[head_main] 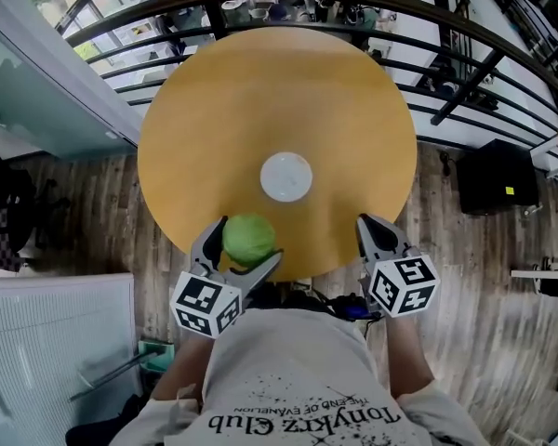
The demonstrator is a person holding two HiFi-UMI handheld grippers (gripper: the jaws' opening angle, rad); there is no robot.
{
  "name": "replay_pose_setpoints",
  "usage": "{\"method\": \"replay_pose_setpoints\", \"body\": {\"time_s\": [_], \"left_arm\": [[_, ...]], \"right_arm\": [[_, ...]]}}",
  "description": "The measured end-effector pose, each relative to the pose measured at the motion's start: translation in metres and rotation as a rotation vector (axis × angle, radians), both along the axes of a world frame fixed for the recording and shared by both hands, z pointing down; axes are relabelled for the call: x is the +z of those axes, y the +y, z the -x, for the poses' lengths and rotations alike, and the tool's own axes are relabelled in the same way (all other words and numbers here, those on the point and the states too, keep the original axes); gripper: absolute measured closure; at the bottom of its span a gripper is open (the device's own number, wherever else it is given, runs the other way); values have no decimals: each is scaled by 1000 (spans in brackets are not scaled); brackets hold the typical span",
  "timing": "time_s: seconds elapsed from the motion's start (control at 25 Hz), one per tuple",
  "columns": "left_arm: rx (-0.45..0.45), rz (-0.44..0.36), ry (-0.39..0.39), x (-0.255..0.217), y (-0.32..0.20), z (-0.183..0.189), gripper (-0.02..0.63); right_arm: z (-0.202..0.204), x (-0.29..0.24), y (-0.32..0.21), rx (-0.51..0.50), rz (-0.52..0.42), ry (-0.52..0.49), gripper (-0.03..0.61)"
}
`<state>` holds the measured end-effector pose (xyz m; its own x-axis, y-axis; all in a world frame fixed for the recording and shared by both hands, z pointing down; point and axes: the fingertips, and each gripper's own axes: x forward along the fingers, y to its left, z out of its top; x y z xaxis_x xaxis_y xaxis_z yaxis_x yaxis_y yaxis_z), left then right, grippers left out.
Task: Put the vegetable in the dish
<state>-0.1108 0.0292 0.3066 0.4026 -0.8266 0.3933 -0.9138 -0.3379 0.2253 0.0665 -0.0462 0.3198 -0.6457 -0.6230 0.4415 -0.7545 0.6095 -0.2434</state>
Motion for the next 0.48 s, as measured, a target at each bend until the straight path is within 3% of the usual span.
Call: {"method": "replay_pose_setpoints", "body": {"time_s": [0.48], "left_arm": [[58, 39, -18, 10, -36, 8, 114]], "right_arm": [[4, 10, -24, 44, 28, 1, 554]]}}
